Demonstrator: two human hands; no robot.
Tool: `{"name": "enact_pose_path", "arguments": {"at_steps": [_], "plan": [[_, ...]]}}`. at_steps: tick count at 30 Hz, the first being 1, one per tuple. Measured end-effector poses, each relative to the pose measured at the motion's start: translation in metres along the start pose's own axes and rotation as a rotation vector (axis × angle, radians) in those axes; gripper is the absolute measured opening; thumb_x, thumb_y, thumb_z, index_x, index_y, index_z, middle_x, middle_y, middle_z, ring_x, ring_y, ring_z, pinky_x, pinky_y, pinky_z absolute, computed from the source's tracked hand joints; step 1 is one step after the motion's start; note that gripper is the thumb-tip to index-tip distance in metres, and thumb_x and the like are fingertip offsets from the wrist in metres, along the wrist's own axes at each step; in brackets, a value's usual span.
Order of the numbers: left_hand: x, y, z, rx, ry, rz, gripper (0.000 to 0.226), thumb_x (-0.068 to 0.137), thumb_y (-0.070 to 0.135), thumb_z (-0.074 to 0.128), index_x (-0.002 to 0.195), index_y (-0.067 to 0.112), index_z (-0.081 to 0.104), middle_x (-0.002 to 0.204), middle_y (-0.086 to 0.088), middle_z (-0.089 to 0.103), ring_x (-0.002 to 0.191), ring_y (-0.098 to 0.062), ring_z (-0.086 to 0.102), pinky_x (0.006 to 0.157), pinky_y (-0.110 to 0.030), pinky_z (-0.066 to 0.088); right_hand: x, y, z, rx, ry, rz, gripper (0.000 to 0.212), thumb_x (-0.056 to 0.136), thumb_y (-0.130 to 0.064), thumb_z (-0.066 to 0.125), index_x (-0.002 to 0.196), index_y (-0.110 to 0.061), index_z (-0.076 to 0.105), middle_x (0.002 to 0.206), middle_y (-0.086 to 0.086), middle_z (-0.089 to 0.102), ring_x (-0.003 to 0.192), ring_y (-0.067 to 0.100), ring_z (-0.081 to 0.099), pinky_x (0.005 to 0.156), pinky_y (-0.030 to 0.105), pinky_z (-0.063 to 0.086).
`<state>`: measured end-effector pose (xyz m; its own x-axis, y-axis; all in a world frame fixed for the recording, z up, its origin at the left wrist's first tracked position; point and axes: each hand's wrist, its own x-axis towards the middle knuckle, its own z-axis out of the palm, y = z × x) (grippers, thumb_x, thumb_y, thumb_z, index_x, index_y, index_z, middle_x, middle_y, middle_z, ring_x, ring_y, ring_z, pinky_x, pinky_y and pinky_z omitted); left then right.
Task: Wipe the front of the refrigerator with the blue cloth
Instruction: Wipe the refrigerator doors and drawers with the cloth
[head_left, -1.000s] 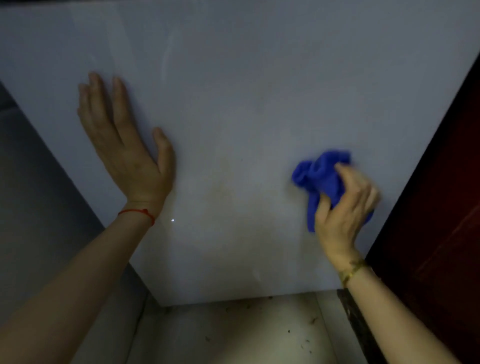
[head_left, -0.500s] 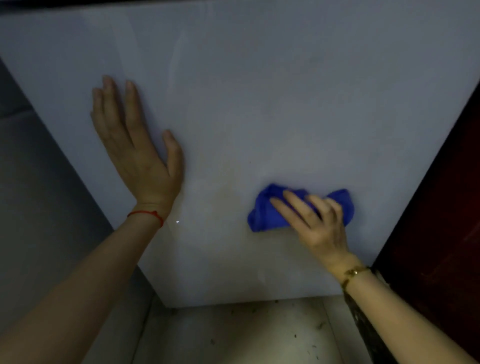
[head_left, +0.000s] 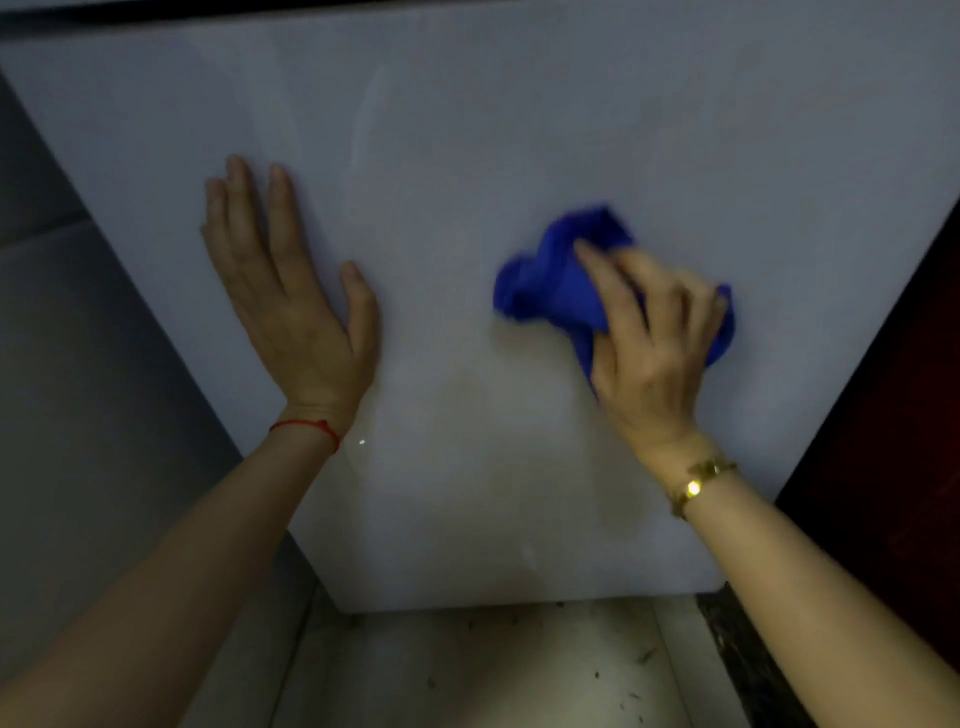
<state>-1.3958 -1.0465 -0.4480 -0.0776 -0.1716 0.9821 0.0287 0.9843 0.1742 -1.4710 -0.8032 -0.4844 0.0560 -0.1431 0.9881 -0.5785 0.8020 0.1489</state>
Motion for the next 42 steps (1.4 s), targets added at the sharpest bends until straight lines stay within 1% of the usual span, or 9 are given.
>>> {"name": "enact_pose_path", "arguments": {"at_steps": [2,6,8,16,22,30,37,39,42], "plan": [[0.000,0.000,0.000,-0.009,-0.009,-0.004,0.060,0.096,0.018,0.050,0.147,-0.009,0.034,0.154,-0.032,0.029,0.146,-0.044,0.023,0.125,-0.055,0.016,0.016,-0.016,0.003,0.021,0.024,0.097,0.044,0.093,-0.009,0.056,0.134,-0.022,0.050,0.126,-0.001,0.044,0.096,0.024,0.043,0.082,0.041,0.038],[0.000,-0.002,-0.001,-0.009,-0.015,0.004,0.060,0.096,0.019,0.051,0.147,-0.007,0.034,0.154,-0.031,0.028,0.147,-0.042,0.022,0.124,-0.056,0.017,-0.047,-0.038,0.002,0.036,-0.179,-0.374,0.043,0.094,-0.006,0.048,0.134,-0.022,0.047,0.128,0.000,0.045,0.096,0.024,0.047,0.079,0.037,0.039],[0.000,-0.001,0.000,-0.015,-0.015,0.011,0.060,0.096,0.020,0.050,0.148,-0.007,0.033,0.154,-0.031,0.028,0.147,-0.042,0.021,0.124,-0.056,0.016,-0.062,-0.022,-0.005,0.030,-0.239,-0.431,0.042,0.096,-0.004,0.044,0.133,-0.023,0.049,0.127,-0.002,0.047,0.095,0.023,0.048,0.078,0.036,0.040],[0.001,0.001,-0.001,-0.020,-0.021,-0.004,0.062,0.093,0.015,0.054,0.148,-0.006,0.033,0.154,-0.030,0.028,0.147,-0.042,0.021,0.125,-0.056,0.016,0.042,-0.026,0.009,0.021,0.073,0.202,0.046,0.092,-0.006,0.054,0.136,-0.021,0.050,0.125,0.007,0.051,0.090,0.029,0.049,0.084,0.040,0.041],[0.000,0.000,-0.002,-0.019,-0.021,0.010,0.061,0.093,0.015,0.054,0.147,-0.007,0.034,0.155,-0.029,0.027,0.147,-0.041,0.021,0.124,-0.057,0.016,-0.067,-0.043,0.003,0.072,-0.242,-0.451,0.038,0.098,-0.005,0.041,0.131,-0.022,0.050,0.124,0.001,0.048,0.093,0.023,0.049,0.073,0.036,0.044],[-0.001,0.000,0.000,-0.009,-0.013,0.002,0.060,0.096,0.021,0.049,0.149,-0.004,0.033,0.156,-0.026,0.026,0.148,-0.040,0.020,0.124,-0.057,0.017,0.032,-0.006,-0.001,0.045,0.073,0.345,0.037,0.097,-0.020,0.050,0.133,-0.014,0.054,0.119,0.013,0.057,0.093,0.029,0.050,0.086,0.040,0.040],[-0.002,-0.002,-0.001,-0.011,-0.018,0.007,0.062,0.096,0.023,0.048,0.150,-0.002,0.031,0.156,-0.027,0.025,0.150,-0.034,0.017,0.126,-0.052,0.012,-0.071,-0.006,-0.015,-0.115,-0.216,-0.094,0.046,0.099,-0.006,0.041,0.142,-0.024,0.038,0.125,0.003,0.046,0.091,0.026,0.048,0.078,0.042,0.047],[-0.002,-0.002,0.000,-0.011,-0.013,0.002,0.062,0.097,0.025,0.046,0.150,-0.002,0.031,0.156,-0.027,0.026,0.150,-0.028,0.014,0.126,-0.051,0.011,-0.068,0.016,-0.024,-0.149,-0.204,-0.008,0.046,0.101,-0.006,0.038,0.142,-0.026,0.037,0.125,0.005,0.046,0.091,0.028,0.047,0.082,0.044,0.045],[-0.001,-0.001,0.000,-0.010,-0.007,0.003,0.061,0.098,0.026,0.044,0.149,-0.004,0.031,0.156,-0.027,0.026,0.150,-0.024,0.013,0.125,-0.054,0.014,-0.024,0.052,-0.027,-0.098,0.001,0.484,0.045,0.096,-0.015,0.054,0.140,-0.015,0.043,0.127,0.015,0.049,0.099,0.031,0.045,0.092,0.043,0.039]]}}
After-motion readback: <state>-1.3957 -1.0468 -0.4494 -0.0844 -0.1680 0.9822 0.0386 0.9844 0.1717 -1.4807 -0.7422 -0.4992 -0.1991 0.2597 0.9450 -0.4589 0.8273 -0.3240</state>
